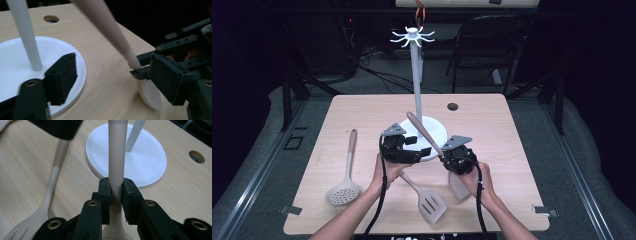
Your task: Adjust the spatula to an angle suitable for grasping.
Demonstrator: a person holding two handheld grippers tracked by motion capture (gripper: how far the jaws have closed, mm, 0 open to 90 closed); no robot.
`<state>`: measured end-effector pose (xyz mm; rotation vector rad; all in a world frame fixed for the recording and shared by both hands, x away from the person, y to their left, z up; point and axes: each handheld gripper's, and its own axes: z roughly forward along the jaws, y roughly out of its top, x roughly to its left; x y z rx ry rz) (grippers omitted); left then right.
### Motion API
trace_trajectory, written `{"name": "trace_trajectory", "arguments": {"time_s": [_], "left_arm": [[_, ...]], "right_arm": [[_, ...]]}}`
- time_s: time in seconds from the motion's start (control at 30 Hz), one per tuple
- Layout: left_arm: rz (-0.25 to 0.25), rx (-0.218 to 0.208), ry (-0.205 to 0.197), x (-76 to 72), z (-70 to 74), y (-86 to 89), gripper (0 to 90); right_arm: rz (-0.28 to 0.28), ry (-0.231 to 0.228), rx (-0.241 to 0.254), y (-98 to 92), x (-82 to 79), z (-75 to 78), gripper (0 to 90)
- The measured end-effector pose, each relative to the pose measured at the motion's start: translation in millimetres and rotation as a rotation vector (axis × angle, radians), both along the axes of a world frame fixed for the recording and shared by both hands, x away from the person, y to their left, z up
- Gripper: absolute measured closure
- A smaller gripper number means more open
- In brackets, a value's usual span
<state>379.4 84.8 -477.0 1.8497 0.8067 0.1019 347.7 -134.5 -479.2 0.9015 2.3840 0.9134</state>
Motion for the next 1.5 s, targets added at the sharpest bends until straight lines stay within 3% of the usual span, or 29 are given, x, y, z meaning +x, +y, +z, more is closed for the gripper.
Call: {"name": "trace_trajectory", "arguments": {"time_s": [0.4,0.8,1.07,1.27,1.5], "left_arm": [[-0.008,-0.114,0.035,6.3,-4.1,-2.7,56.7],[-0.028,-0.216,-0.007,0.4,0.5,-8.7,75.1],[-0.051,-0.198,-0.046,0.4,11.1,-15.5,76.5],[-0.070,-0.210,-0.059,4.3,19.2,-19.3,76.7],[-0.078,-0.165,-0.083,9.0,26.3,-22.8,76.8]], "right_arm": [[0.002,-0.046,0.027,8.2,-2.6,4.0,78.5],[-0.009,-0.076,0.055,9.1,-4.8,4.2,78.4],[-0.008,-0.097,0.089,3.0,-5.9,8.4,77.4],[-0.007,-0.119,0.128,-0.5,-7.1,13.8,76.1],[-0.005,-0.101,0.146,-5.0,-5.1,14.2,73.6]]}}
